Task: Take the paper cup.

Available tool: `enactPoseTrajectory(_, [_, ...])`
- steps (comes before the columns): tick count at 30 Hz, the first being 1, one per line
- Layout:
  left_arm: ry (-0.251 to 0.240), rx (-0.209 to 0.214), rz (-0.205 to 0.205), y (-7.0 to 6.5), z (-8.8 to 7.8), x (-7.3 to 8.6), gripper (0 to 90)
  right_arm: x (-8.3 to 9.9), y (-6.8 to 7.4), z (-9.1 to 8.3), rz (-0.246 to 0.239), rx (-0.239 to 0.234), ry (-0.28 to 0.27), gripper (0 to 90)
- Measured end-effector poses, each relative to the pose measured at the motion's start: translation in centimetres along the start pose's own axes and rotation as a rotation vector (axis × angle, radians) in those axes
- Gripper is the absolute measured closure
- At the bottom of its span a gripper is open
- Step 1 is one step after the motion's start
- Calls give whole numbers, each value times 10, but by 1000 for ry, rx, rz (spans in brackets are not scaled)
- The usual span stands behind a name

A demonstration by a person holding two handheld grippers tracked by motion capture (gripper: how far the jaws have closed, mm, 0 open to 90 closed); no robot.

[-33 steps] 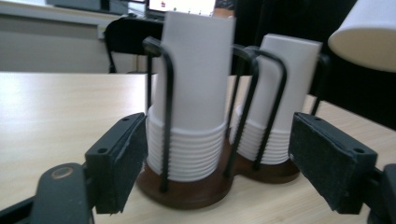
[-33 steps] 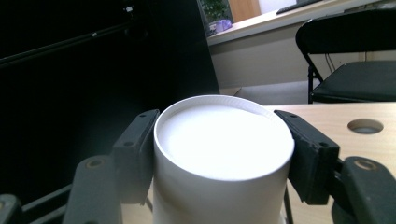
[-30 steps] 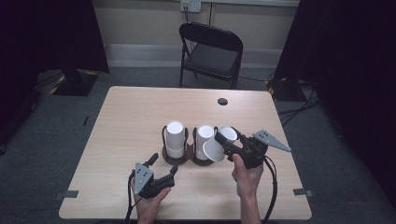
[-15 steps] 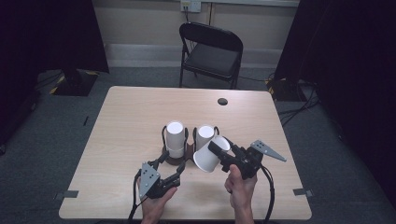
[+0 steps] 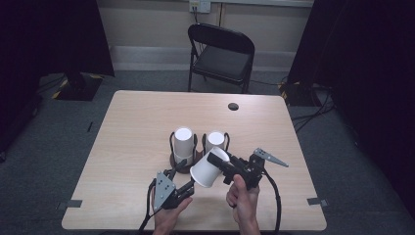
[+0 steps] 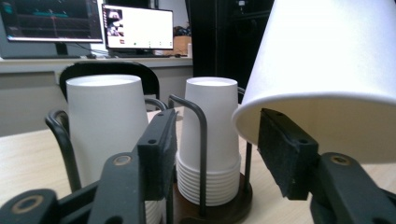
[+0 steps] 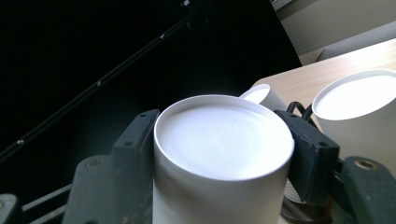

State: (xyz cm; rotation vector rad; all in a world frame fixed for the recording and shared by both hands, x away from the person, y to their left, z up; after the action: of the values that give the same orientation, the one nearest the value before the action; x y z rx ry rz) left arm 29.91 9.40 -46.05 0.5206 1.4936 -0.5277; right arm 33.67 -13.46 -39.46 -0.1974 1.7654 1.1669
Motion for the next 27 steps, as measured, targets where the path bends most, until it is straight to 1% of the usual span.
enactPoseTrajectory(3, [-3, -1, 10, -1, 0, -1, 529, 0, 0, 1, 20, -15, 8, 340])
enactPoseTrajectory(4, [-3, 7, 11, -1, 1, -1, 550, 0, 0, 1, 23, -16, 9, 340])
enactPoseTrajectory(6, [-11, 9, 16, -2, 0, -2, 580, 0, 0, 1, 32, -25, 14, 340])
enactPoseTrajectory(9, [-23, 22, 30, -3, 1, -4, 621, 0, 0, 0, 43, -29, 19, 341])
enactPoseTrajectory(13, [-20, 26, 35, -5, 2, -6, 671, 0, 0, 1, 48, -32, 27, 341])
enactPoseTrajectory(18, [-36, 32, 35, -6, 2, -6, 695, 1, -1, 1, 60, -39, 36, 341])
enactPoseTrajectory(23, [-45, 42, 47, -7, 3, -7, 712, 2, -1, 3, 67, -44, 53, 340])
enactPoseTrajectory(25, [-51, 43, 46, -7, 4, -8, 717, 2, -1, 3, 77, -48, 54, 340])
enactPoseTrajectory(27, [-53, 49, 30, -6, 4, -9, 721, 2, -2, 4, 85, -49, 56, 341])
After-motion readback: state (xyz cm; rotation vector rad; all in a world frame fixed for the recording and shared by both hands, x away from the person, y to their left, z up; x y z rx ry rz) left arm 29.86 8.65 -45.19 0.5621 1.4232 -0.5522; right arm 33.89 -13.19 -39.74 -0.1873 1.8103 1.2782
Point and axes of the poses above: each handheld gripper's, and its own axes: z roughly forward along the jaws, x roughly out of its underside, y roughly to its left, the point moved 1 cm from there along z, roughly forward along the jaws, and after that the axes turned 4 degrees about x, right-handed, at the moved point
